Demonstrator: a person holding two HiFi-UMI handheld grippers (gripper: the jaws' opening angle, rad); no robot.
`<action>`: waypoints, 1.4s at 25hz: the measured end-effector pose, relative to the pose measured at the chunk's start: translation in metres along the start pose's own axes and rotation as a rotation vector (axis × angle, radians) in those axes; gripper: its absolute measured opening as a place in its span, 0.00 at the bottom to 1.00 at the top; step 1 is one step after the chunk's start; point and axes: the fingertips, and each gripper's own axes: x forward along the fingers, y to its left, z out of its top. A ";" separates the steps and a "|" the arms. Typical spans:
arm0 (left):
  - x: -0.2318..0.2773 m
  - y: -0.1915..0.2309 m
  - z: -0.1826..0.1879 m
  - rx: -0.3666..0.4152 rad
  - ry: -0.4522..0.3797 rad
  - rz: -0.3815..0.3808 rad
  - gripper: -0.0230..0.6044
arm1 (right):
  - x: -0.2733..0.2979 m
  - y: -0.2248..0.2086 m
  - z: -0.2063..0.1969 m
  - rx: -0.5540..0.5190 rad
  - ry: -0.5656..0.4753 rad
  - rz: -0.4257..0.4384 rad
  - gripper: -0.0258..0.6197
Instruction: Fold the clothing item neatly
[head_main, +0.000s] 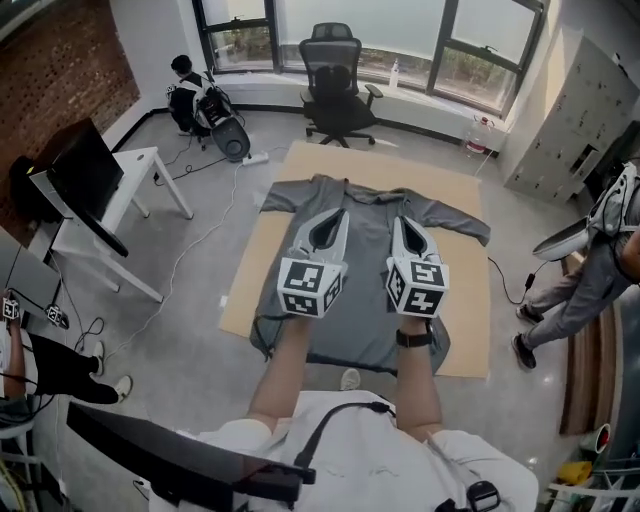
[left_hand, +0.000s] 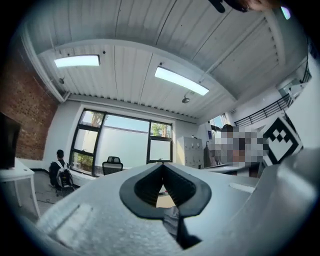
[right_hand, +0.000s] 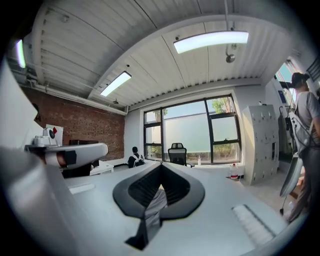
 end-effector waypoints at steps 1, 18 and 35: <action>0.009 0.001 -0.008 -0.015 0.009 -0.006 0.04 | 0.009 -0.008 -0.009 0.010 0.021 0.012 0.04; 0.004 0.136 -0.170 -0.092 0.407 0.210 0.04 | 0.091 0.006 -0.093 0.076 0.103 0.313 0.05; -0.089 0.149 -0.398 -0.174 0.942 0.171 0.33 | 0.119 0.042 -0.179 0.108 0.304 0.314 0.05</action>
